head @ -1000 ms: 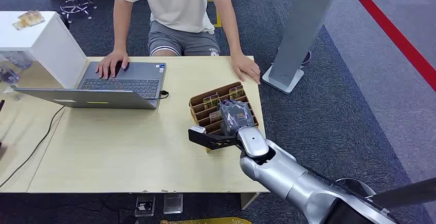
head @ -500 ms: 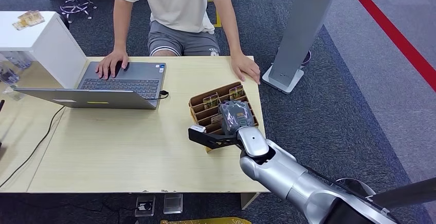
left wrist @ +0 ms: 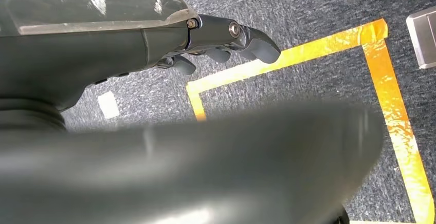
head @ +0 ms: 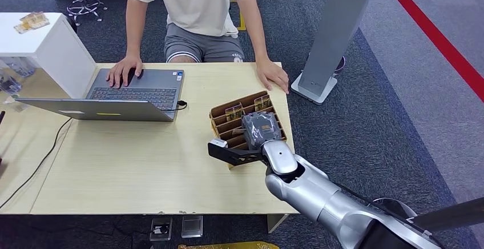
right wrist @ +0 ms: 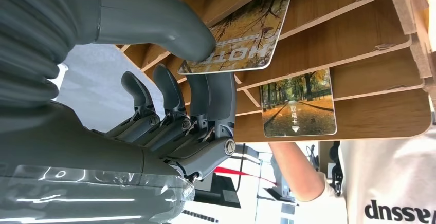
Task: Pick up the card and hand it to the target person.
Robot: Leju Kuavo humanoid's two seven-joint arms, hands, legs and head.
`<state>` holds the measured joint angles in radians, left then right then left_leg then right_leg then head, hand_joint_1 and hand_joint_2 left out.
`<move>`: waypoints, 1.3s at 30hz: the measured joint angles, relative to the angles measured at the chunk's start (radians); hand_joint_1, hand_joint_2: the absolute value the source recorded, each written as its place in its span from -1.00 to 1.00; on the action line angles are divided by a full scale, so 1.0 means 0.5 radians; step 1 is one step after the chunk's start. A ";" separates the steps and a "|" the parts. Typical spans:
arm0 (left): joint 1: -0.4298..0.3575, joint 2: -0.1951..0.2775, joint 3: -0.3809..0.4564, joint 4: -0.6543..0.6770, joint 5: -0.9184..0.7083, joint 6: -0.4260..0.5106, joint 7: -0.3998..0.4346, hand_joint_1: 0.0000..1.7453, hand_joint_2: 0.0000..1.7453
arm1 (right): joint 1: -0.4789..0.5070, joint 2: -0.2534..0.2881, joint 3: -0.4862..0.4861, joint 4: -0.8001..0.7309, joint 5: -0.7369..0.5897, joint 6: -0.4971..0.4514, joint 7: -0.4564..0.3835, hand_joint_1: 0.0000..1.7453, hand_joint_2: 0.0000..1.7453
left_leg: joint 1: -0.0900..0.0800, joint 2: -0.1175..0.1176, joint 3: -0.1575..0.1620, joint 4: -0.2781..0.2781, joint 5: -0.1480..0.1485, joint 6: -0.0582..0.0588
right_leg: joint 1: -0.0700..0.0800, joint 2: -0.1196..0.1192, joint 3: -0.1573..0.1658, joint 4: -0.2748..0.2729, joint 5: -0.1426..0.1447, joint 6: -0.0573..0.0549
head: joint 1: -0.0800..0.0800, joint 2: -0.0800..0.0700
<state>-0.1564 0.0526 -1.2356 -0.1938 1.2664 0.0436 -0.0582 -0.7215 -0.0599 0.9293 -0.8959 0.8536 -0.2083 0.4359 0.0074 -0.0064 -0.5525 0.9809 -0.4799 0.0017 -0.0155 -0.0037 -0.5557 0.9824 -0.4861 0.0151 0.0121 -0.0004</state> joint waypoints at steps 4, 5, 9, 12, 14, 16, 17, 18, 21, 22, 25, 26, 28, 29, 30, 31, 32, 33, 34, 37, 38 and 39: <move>0.000 0.001 0.000 0.000 -0.023 -0.010 -0.009 -1.00 1.00 | 0.000 0.001 0.004 -0.002 -0.005 0.000 0.000 0.66 1.00 | 0.000 0.000 0.000 0.000 0.000 0.000 | 0.000 0.000 0.000 0.000 0.000 0.000 | 0.000 0.000; 0.001 0.001 0.000 0.000 -0.031 -0.013 -0.013 -1.00 1.00 | 0.000 0.001 0.004 -0.002 -0.007 -0.001 -0.001 0.66 1.00 | 0.000 0.000 0.000 0.000 0.000 0.000 | 0.000 0.000 0.000 0.000 0.000 0.000 | 0.000 0.000; 0.003 0.003 0.000 0.000 -0.021 -0.016 -0.038 -1.00 1.00 | -0.001 0.002 0.006 -0.002 -0.030 -0.005 -0.014 0.66 1.00 | 0.000 0.000 0.000 0.000 0.000 0.000 | 0.000 0.000 0.000 0.000 0.000 0.000 | 0.001 0.000; 0.007 0.005 0.000 0.000 -0.003 -0.025 -0.040 -1.00 1.00 | -0.004 0.006 0.006 -0.002 -0.066 -0.003 -0.022 0.66 1.00 | 0.000 0.000 0.000 0.000 0.000 0.000 | 0.000 0.000 0.000 0.000 0.000 0.000 | 0.000 0.000; 0.011 0.006 0.001 0.000 0.003 -0.028 -0.040 -1.00 1.00 | -0.011 0.008 0.006 -0.002 -0.104 0.008 -0.024 0.66 1.00 | 0.000 0.000 0.000 0.000 0.000 0.000 | 0.000 0.000 0.000 0.000 0.000 0.000 | -0.001 0.000; 0.014 0.008 0.001 0.000 0.010 -0.028 -0.040 -1.00 1.00 | -0.025 0.005 0.004 -0.016 -0.154 0.043 -0.015 0.66 1.00 | 0.000 0.000 0.000 0.000 0.000 0.000 | 0.000 0.000 0.000 0.000 0.000 0.000 | 0.000 0.000; 0.016 0.010 0.001 0.000 0.013 -0.028 -0.041 -1.00 1.00 | -0.035 0.000 0.002 -0.033 -0.185 0.068 -0.004 0.66 1.00 | 0.000 0.000 0.000 0.000 0.000 0.000 | 0.000 0.000 0.000 0.000 0.000 0.000 | 0.000 0.000; 0.018 0.013 0.002 0.000 0.016 -0.028 -0.041 -1.00 1.00 | -0.046 -0.008 -0.001 -0.057 -0.216 0.096 0.011 0.66 1.00 | 0.000 0.000 0.000 0.000 0.000 0.000 | 0.000 0.000 -0.001 0.000 0.000 0.000 | 0.000 0.000; 0.027 0.020 0.003 0.000 0.024 -0.030 -0.047 -1.00 1.00 | -0.092 -0.045 -0.026 -0.166 -0.274 0.156 0.072 0.66 1.00 | 0.000 0.000 0.000 0.000 0.000 0.000 | 0.000 0.000 -0.001 0.000 0.000 0.000 | 0.000 0.000; 0.030 0.022 0.003 0.000 0.029 -0.031 -0.050 -1.00 1.00 | -0.109 -0.060 -0.037 -0.213 -0.281 0.171 0.098 0.66 1.00 | 0.000 0.000 0.000 0.000 0.000 0.000 | 0.000 0.000 -0.001 0.000 0.000 0.000 | 0.000 0.000; 0.040 0.024 0.006 0.000 0.045 -0.031 -0.056 -1.00 1.00 | -0.149 -0.117 -0.072 -0.391 -0.292 0.226 0.183 0.66 1.00 | 0.000 0.000 0.000 0.000 0.000 0.000 | 0.000 0.000 -0.001 0.000 0.000 0.000 | 0.001 0.000; 0.044 0.025 0.007 0.000 0.049 -0.029 -0.058 -1.00 1.00 | -0.159 -0.136 -0.088 -0.457 -0.295 0.244 0.209 0.66 1.00 | 0.000 0.000 0.000 0.000 0.000 0.000 | 0.000 0.000 0.000 0.000 0.000 0.000 | 0.001 0.000; 0.052 0.025 0.011 0.000 0.056 -0.028 -0.060 -1.00 1.00 | -0.172 -0.169 -0.120 -0.579 -0.298 0.266 0.244 0.66 1.00 | 0.000 0.001 0.000 0.000 0.000 0.000 | 0.000 0.000 -0.001 0.000 0.000 0.000 | 0.001 0.000; 0.055 0.025 0.015 0.000 0.057 -0.027 -0.062 -1.00 1.00 | -0.176 -0.186 -0.133 -0.641 -0.298 0.271 0.257 0.66 1.00 | 0.000 0.001 0.001 0.000 0.000 0.000 | 0.000 0.000 -0.001 0.000 0.000 0.000 | 0.001 0.000; 0.057 0.025 0.019 0.000 0.059 -0.027 -0.065 -1.00 1.00 | -0.179 -0.201 -0.146 -0.702 -0.297 0.271 0.264 0.66 1.00 | 0.000 0.001 0.001 0.000 0.000 0.000 | 0.000 0.000 -0.001 0.000 0.000 0.000 | 0.001 0.000; 0.059 0.025 0.023 0.000 0.060 -0.027 -0.068 -1.00 1.00 | -0.180 -0.215 -0.159 -0.763 -0.295 0.269 0.268 0.66 1.00 | 0.000 0.001 0.001 0.000 0.000 0.000 | 0.000 0.000 -0.001 0.000 0.000 0.000 | 0.001 0.000; 0.060 0.025 0.025 0.000 0.061 -0.026 -0.070 -1.00 1.00 | -0.180 -0.227 -0.171 -0.821 -0.291 0.263 0.267 0.66 1.00 | 0.000 0.001 0.001 0.000 0.000 0.000 | 0.000 0.001 -0.001 0.000 0.000 0.000 | 0.000 0.000; 0.060 0.025 0.027 0.000 0.062 -0.026 -0.072 -1.00 1.00 | -0.180 -0.237 -0.182 -0.869 -0.286 0.253 0.259 0.66 1.00 | 0.000 0.001 0.001 0.000 0.000 0.000 | 0.000 0.001 -0.001 0.000 0.000 0.000 | 0.000 0.000; 0.060 0.025 0.029 0.000 0.062 -0.025 -0.072 -1.00 1.00 | -0.180 -0.244 -0.190 -0.911 -0.278 0.239 0.243 0.66 1.00 | 0.000 0.001 0.001 0.000 0.000 0.000 | 0.000 0.001 -0.001 0.000 0.000 0.000 | -0.001 0.000; 0.058 0.025 0.033 0.000 0.060 -0.023 -0.072 -1.00 1.00 | -0.169 -0.254 -0.199 -0.985 -0.251 0.179 0.170 0.66 1.00 | 0.000 0.001 0.001 0.000 0.000 0.000 | 0.000 0.001 0.000 0.000 0.000 0.000 | -0.002 0.000; 0.057 0.025 0.033 0.000 0.059 -0.022 -0.072 -1.00 1.00 | -0.163 -0.256 -0.200 -0.999 -0.245 0.165 0.152 0.66 1.00 | 0.000 0.001 0.001 0.000 0.000 0.000 | 0.000 0.001 0.000 0.000 0.000 0.000 | -0.002 0.000; 0.056 0.025 0.033 0.000 0.059 -0.022 -0.072 -1.00 1.00 | -0.158 -0.258 -0.201 -1.010 -0.242 0.156 0.139 0.66 1.00 | 0.000 0.001 0.001 0.000 0.000 0.000 | 0.000 0.001 0.000 0.000 0.000 0.000 | -0.001 0.000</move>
<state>-0.1282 0.0649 -1.2192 -0.1938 1.2958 0.0326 -0.0939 -0.8006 -0.1886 0.8289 -1.4010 0.7326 -0.1301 0.5054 0.0074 -0.0061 -0.5521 0.9810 -0.4799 0.0017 -0.0155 -0.0034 -0.5559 0.9823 -0.4861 0.0151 0.0116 -0.0004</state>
